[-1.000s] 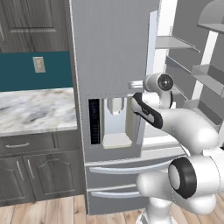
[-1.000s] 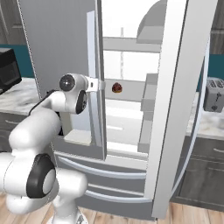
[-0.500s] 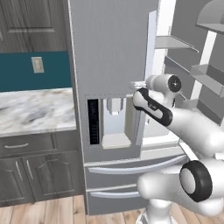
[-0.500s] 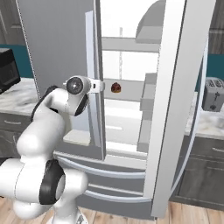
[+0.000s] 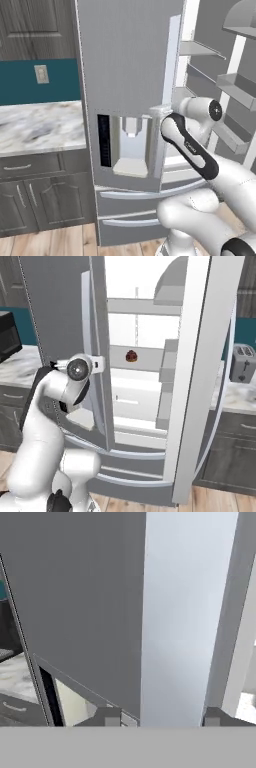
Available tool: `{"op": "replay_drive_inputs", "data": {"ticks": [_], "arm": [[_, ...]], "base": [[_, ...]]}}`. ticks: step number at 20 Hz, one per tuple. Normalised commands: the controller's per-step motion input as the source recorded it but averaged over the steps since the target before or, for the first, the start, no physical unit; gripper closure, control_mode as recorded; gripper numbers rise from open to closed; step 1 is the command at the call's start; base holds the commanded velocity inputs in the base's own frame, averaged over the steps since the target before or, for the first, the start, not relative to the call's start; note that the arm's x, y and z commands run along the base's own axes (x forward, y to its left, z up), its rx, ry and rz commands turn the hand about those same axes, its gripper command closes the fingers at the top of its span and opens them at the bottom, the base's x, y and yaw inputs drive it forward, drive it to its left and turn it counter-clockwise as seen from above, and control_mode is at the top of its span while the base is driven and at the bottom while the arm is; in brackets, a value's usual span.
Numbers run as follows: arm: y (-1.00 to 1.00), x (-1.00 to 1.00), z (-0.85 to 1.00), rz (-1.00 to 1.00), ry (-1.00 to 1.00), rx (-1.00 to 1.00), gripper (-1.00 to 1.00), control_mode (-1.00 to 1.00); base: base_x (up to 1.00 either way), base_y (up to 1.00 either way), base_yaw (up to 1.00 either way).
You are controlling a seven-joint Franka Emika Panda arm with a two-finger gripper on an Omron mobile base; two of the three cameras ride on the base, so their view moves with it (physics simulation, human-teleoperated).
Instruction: Take the cupcake and cake from the fridge and place them on the empty tray on the dining counter.
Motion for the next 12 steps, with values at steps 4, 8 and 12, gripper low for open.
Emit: {"op": "replay_drive_inputs", "data": {"ticks": [4, 8, 12], "arm": [[1.0, -0.99, 0.24, 0.12, 0.01, 0.0, 1.0, -1.0], [1.0, -0.89, 0.2, 0.14, 0.02, 0.0, 1.0, -1.0], [0.97, -0.59, 0.18, 0.12, 0.03, 0.0, 1.0, -1.0]], "base": [[0.0, 0.0, 0.0], [0.0, 0.0, 0.0], [0.0, 0.0, 0.0]]}}
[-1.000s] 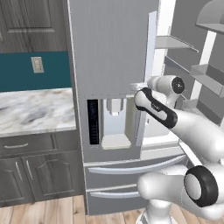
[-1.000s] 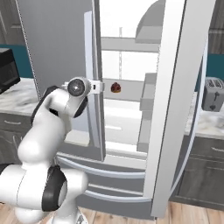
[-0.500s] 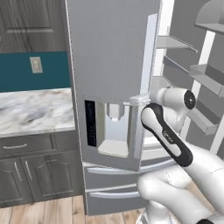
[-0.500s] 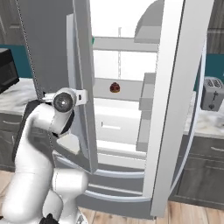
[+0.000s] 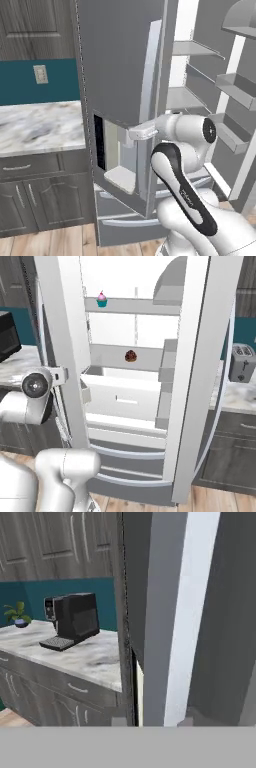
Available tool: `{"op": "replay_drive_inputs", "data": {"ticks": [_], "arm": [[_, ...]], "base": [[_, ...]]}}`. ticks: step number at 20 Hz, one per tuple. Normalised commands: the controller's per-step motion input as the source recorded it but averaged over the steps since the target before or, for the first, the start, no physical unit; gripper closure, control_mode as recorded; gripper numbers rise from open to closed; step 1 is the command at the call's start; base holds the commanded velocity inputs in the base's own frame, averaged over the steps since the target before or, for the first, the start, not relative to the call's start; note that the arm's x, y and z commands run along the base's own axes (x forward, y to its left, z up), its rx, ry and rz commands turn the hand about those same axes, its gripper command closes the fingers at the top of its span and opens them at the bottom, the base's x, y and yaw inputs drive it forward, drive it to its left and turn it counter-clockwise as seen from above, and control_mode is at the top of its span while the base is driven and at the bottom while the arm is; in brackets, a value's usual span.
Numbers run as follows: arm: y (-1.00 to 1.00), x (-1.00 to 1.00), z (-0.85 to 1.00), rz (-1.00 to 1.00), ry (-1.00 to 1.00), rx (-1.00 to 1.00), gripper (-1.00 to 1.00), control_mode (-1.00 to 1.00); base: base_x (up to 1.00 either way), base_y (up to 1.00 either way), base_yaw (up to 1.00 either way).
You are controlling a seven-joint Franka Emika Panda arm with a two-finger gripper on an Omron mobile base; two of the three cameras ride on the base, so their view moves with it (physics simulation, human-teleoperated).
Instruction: Take the cupcake and cake from the fridge and place them on the empty tray on the dining counter.
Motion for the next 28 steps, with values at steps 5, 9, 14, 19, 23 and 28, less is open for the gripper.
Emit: {"op": "replay_drive_inputs", "data": {"ticks": [5, 9, 14, 19, 23, 28], "arm": [[0.6, -0.62, 0.32, 0.06, 0.04, 0.01, -1.0, -1.0], [-0.72, -1.0, 0.64, 0.0, -0.04, 0.08, -1.0, -1.0], [-1.0, -1.0, 0.56, -0.01, -0.01, 0.11, -1.0, -1.0], [-0.76, -0.09, 0.04, -0.04, 0.0, 0.02, -1.0, -1.0], [-0.13, 0.76, -0.18, -0.08, 0.0, 0.0, -1.0, -1.0], [0.0, 1.0, -0.2, -0.07, 0.0, 0.0, -1.0, -1.0]], "base": [[0.0, 0.0, 0.0], [0.0, 0.0, 0.0], [0.0, 0.0, 0.0], [0.0, 0.0, 0.0], [0.0, 0.0, 0.0], [0.0, 0.0, 0.0]]}}
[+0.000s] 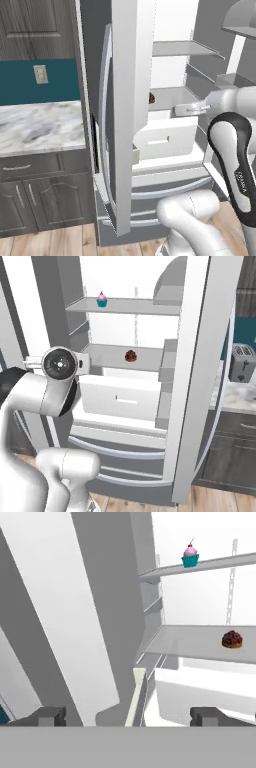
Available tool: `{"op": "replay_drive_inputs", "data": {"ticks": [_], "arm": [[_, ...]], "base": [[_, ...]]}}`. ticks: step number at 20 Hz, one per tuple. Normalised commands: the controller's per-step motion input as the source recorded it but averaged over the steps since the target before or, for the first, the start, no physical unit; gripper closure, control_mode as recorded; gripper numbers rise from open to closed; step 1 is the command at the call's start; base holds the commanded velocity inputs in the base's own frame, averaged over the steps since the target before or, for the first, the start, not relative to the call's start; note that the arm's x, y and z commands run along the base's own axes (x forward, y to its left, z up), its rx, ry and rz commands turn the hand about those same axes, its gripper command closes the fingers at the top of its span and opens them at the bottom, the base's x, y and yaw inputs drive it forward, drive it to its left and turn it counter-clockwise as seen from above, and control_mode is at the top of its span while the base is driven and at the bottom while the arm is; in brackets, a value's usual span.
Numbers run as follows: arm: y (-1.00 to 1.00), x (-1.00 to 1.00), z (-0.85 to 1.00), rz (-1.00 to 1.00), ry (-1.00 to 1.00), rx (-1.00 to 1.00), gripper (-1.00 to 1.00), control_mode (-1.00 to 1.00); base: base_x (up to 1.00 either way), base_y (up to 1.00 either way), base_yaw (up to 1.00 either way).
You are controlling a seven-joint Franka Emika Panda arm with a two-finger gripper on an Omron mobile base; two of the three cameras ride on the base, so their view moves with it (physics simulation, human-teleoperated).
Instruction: Take the cupcake and cake from the fridge and place them on the empty tray on the dining counter.
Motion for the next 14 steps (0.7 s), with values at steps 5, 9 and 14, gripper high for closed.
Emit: {"op": "replay_drive_inputs", "data": {"ticks": [5, 9, 14], "arm": [[0.0, 1.0, -0.02, -0.07, 0.0, 0.02, -1.0, -1.0], [0.01, 0.98, 0.0, 0.0, 0.0, 0.08, -1.0, -1.0], [0.51, 0.48, -0.03, 0.03, 0.02, 0.07, -1.0, -1.0]], "base": [[0.0, 0.0, 0.0], [0.0, 0.0, 0.0], [0.0, 0.0, 0.0]]}}
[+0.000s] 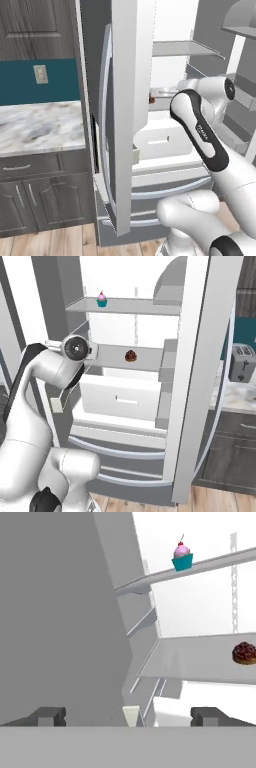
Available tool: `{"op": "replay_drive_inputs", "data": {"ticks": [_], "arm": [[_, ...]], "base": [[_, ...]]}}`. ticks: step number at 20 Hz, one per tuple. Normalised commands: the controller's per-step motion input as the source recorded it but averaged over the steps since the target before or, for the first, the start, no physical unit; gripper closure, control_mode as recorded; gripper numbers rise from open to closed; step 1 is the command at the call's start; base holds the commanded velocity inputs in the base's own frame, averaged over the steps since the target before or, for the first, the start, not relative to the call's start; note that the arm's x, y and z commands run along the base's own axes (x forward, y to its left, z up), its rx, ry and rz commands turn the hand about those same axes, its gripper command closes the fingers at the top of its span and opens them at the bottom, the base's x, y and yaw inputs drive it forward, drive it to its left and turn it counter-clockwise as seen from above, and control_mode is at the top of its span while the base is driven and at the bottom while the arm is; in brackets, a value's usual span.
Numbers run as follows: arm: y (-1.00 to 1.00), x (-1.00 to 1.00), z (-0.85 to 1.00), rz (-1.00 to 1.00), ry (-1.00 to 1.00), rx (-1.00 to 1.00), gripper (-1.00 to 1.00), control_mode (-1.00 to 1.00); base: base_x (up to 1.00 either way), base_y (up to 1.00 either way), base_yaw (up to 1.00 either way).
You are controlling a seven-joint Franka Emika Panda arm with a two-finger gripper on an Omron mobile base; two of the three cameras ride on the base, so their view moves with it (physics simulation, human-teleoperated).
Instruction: Take the cupcake and cake from the fridge and place them on the empty tray on the dining counter.
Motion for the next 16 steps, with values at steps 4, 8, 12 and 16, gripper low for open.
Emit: {"op": "replay_drive_inputs", "data": {"ticks": [4, 8, 12, 16], "arm": [[0.83, 0.09, -0.04, 0.07, 0.0, 0.02, -1.0, -1.0], [0.82, 0.0, 0.0, 0.08, 0.0, 0.0, -1.0, -1.0], [0.9, -0.04, 0.0, 0.09, 0.0, 0.0, -1.0, -1.0], [0.84, -0.11, 0.02, 0.06, 0.0, 0.0, -1.0, -1.0]], "base": [[0.0, 0.0, 0.0], [0.0, 0.0, 0.0], [0.0, 0.0, 0.0], [0.0, 0.0, 0.0]]}}
